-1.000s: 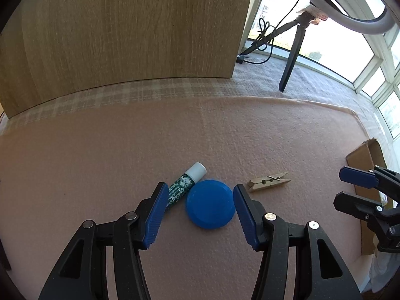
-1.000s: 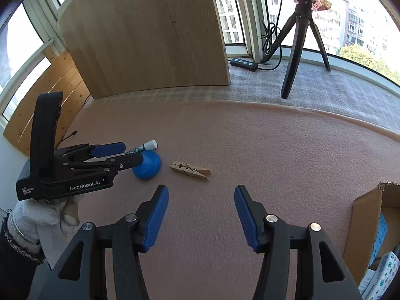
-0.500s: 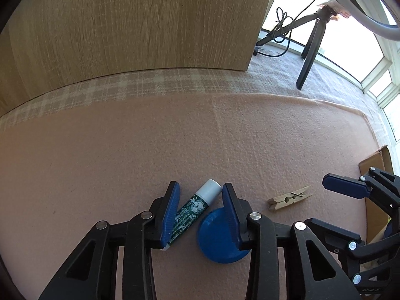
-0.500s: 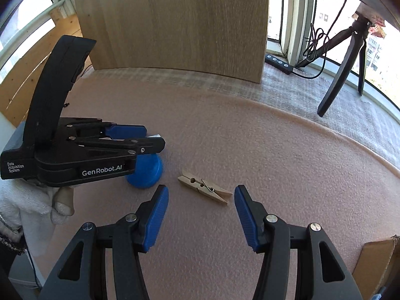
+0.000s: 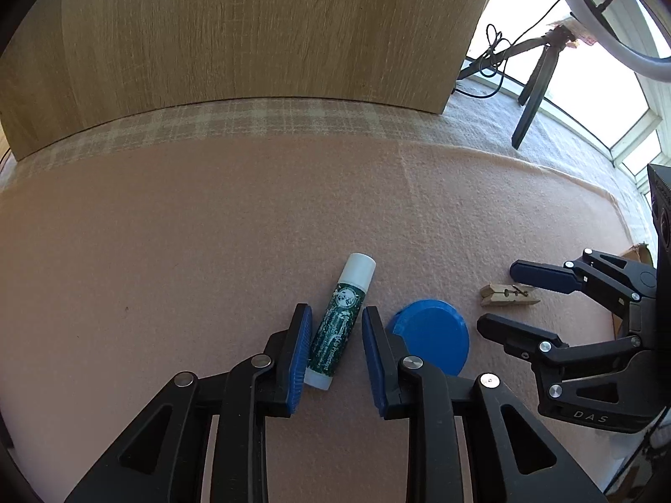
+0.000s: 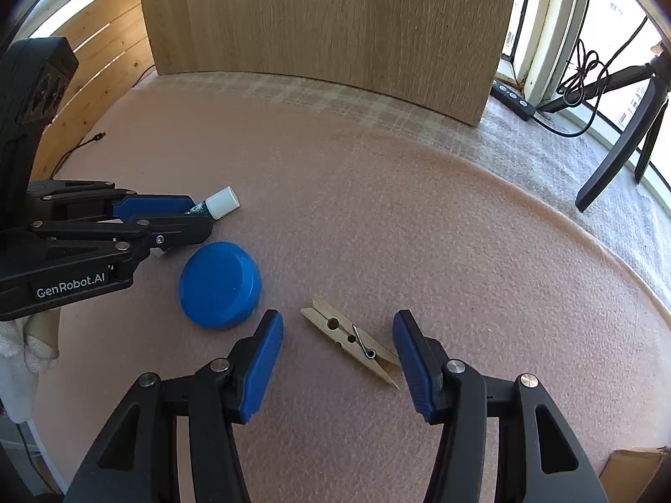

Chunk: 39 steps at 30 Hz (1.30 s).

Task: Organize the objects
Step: 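Grasp the wooden clothespin with the right tool while the left tool grasps the green glue stick, then carry the clothespin and glue stick into the box and open both tools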

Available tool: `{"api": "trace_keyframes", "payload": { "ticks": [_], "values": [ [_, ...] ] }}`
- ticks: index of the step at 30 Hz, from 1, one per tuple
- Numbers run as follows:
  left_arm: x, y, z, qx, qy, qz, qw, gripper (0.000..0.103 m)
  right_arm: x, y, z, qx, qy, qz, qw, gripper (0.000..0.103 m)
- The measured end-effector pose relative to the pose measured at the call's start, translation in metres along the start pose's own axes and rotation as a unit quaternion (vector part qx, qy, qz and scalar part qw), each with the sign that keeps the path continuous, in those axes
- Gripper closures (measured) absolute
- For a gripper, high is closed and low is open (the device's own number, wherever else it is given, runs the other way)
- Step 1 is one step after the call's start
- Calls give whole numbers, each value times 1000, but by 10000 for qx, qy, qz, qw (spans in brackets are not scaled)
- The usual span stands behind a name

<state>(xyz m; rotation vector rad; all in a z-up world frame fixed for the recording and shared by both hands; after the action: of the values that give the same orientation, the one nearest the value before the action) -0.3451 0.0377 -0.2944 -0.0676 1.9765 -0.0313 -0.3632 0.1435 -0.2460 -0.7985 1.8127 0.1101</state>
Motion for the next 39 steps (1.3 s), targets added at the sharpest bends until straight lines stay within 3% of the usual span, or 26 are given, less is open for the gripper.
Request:
{"api": "trace_keyframes", "payload": {
  "ticks": [3,8,11,21,28,39],
  "values": [
    [0,1,2,151,60,-127,9998,77,0,2,-1,17,22,59,10000,57],
    [-3,0,0,113,88,-132,9998,81,-2,3,1,100,25,165,9998,83],
    [-5,-1,2,36,41,-22,10000,87,-5,5,6,189,89,204,9996,92],
    [-30,1,46,-160,13,288,9995,87,-29,5,45,878,403,-196,9951,92],
    [-57,15,85,-131,78,482,9987,87,-67,0,88,1509,919,-533,9828,92],
    [-120,70,98,111,475,894,9948,87,-159,5,146,1842,1699,-214,9679,92]
  ]
}}
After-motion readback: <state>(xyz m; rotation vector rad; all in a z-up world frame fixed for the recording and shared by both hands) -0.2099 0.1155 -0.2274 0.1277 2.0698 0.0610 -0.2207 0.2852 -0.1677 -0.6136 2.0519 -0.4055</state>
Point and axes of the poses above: each gripper's, at about its wrist camera, not at the fingertips, and x roughly the way its jaws point, y to its right, z to its underside, the point moved 9 cm from there along x, roughly the way its jaws point, and after that the axes turned 14 degrees about -z, right-handed, at the moved point
